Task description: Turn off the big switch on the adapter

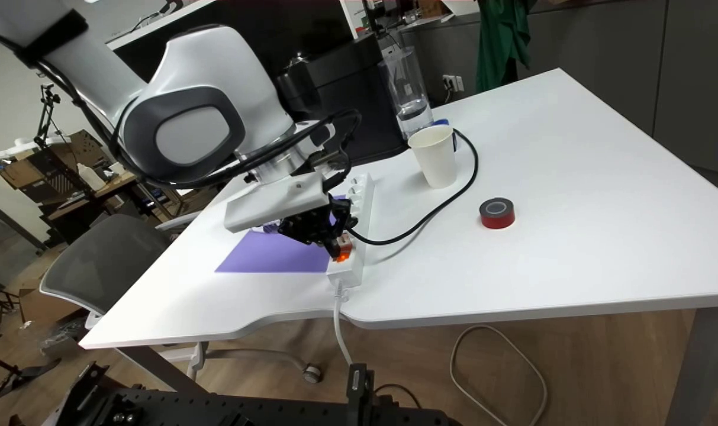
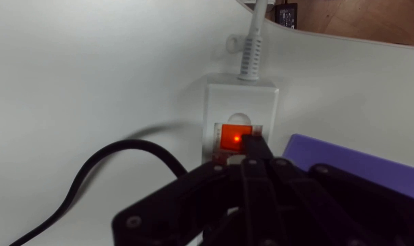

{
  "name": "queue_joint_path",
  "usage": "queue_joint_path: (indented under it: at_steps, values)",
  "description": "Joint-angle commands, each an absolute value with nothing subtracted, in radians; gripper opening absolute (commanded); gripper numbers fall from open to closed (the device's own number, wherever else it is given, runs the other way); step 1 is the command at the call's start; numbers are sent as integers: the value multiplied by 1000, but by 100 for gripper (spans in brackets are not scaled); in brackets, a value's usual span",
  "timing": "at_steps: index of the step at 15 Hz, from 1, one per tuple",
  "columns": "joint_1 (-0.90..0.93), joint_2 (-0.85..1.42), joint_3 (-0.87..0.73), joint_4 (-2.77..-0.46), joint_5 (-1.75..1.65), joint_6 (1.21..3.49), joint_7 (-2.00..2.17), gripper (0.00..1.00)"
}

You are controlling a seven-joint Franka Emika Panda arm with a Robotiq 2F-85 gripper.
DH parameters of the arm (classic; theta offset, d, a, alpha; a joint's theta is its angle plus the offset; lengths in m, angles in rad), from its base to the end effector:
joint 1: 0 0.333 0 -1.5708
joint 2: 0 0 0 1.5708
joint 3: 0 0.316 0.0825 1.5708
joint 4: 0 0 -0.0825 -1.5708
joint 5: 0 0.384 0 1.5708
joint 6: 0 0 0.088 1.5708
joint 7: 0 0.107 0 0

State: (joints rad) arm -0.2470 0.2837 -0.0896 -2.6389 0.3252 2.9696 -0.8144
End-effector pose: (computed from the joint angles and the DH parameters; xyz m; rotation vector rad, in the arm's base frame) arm 0.3895 -0.1626 0.1539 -3.1253 -0.2551 -0.1004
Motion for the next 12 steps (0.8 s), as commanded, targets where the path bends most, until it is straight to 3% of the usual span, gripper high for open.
queue_joint_path:
  at_steps: [1, 12]
  values:
    - [-298, 333, -43, -2589, 367, 2975, -858, 0]
    - [-289, 433, -58, -2585, 330, 2998, -816, 0]
